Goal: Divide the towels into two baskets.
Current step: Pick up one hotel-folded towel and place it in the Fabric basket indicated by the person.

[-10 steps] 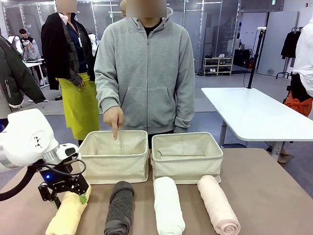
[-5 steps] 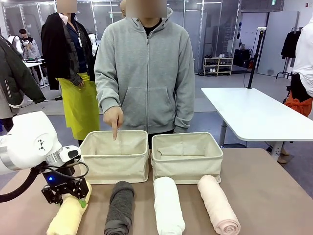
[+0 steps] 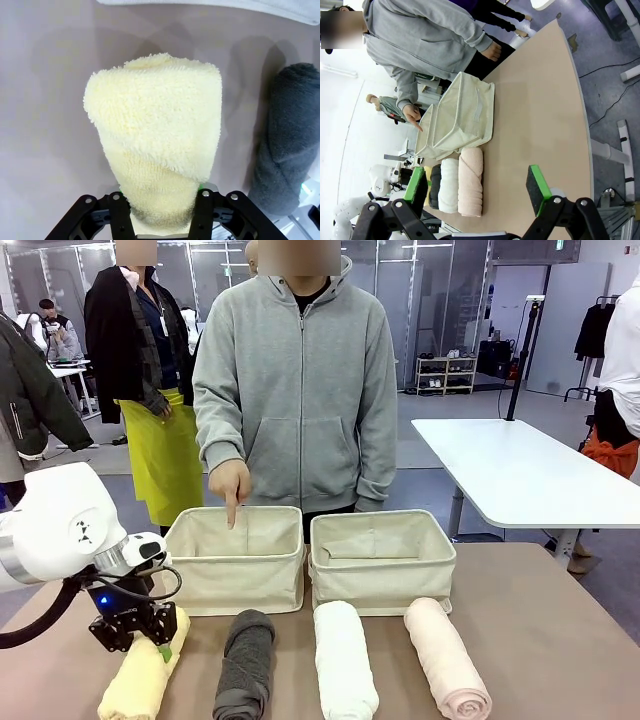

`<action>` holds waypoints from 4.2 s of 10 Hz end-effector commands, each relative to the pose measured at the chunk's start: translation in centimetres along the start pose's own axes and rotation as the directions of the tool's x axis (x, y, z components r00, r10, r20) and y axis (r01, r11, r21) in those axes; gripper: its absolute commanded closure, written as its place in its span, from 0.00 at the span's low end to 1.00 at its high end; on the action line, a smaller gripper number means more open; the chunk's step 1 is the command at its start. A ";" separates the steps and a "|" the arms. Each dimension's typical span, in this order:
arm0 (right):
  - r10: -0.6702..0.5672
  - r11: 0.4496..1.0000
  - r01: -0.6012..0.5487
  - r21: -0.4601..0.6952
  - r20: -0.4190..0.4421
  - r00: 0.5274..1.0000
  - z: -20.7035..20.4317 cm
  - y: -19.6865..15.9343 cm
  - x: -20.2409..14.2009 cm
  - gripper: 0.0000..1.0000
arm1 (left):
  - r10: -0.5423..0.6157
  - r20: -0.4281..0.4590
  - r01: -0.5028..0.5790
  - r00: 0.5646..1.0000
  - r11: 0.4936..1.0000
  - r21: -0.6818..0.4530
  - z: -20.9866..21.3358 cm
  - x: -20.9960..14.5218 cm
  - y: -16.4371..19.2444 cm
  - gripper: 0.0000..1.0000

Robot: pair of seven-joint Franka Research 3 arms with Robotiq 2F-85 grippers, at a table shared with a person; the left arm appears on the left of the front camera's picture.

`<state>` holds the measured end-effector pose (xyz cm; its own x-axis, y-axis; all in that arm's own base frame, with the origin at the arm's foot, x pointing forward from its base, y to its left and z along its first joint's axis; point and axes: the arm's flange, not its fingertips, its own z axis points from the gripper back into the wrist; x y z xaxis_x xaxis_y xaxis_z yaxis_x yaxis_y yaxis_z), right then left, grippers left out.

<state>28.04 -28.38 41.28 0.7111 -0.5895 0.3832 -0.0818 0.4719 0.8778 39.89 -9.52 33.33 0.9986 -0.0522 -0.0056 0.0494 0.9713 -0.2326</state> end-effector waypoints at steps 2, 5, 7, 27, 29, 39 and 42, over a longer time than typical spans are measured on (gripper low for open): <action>0.003 1.000 -0.003 0.004 0.011 1.000 0.2 0.2 0.0 0.00 | -0.083 0.058 0.080 0.995 0.995 0.060 3.4 -12.7 0.7 0.64; 0.003 1.000 -0.003 0.004 0.011 1.000 0.2 0.2 0.0 0.00 | -0.299 0.036 0.294 0.954 0.950 0.105 9.4 -12.9 -1.5 0.64; 0.003 1.000 -0.003 0.004 0.011 1.000 0.2 0.2 0.0 0.00 | -0.592 0.035 0.587 0.805 0.805 0.086 11.1 -12.9 -1.8 0.64; 0.003 1.000 -0.003 0.004 0.011 1.000 0.2 0.2 0.0 0.00 | -0.959 -0.282 0.975 -0.007 -0.069 0.210 16.9 10.5 -18.2 0.63; 0.003 1.000 -0.003 0.004 0.011 1.000 0.2 0.2 0.0 0.00 | -0.955 -0.296 0.975 -0.033 -0.096 0.201 15.8 14.8 -19.1 0.63; 0.003 1.000 -0.003 0.004 0.011 1.000 0.2 0.2 0.0 0.00 | -0.951 -0.309 0.989 0.012 -0.033 0.142 9.6 23.0 -17.6 0.63; 0.003 1.000 -0.003 0.004 0.011 1.000 0.2 0.2 0.0 0.00 | -0.949 -0.316 0.989 0.025 -0.022 0.143 9.1 23.5 -17.4 0.63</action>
<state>28.04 -28.41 41.28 0.7107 -0.5899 0.3833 -0.0816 0.4720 0.8778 62.12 -25.48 45.83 -0.0444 -0.9969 -0.0646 0.9887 -0.0532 0.1405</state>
